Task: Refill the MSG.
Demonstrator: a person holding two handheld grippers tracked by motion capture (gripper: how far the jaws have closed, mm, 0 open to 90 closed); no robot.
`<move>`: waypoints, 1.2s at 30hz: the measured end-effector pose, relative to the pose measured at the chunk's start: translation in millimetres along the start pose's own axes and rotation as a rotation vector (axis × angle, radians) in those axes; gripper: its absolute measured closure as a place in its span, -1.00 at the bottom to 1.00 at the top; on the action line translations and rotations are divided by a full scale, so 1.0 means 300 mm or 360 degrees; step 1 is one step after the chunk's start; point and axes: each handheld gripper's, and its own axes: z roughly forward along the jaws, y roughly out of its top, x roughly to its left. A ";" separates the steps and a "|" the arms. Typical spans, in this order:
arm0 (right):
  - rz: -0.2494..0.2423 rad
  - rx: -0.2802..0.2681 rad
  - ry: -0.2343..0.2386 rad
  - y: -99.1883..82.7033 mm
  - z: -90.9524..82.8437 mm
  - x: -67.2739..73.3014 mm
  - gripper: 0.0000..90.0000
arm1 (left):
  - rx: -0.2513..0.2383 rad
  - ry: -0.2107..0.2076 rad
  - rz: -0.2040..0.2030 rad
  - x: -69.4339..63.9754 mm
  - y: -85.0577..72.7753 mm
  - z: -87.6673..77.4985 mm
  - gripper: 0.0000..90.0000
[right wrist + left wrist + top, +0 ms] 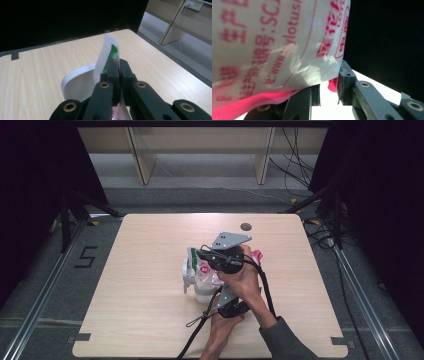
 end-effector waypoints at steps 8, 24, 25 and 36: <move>0.0034 0.0005 -0.0004 0.000 -0.001 0.003 1.00 | -0.0006 0.0007 -0.0006 -0.001 0.001 0.000 0.66; -0.0023 0.0010 0.0019 0.007 0.010 0.010 1.00 | -0.0080 -0.0040 -0.0090 -0.005 0.005 0.004 0.66; -0.0018 0.0032 0.0038 0.007 0.008 0.011 1.00 | -0.0072 -0.0038 -0.0082 -0.004 0.005 0.003 0.66; -0.0031 0.0011 0.0029 0.011 0.010 0.010 1.00 | -0.0007 -0.0073 0.0014 0.009 0.010 -0.001 0.66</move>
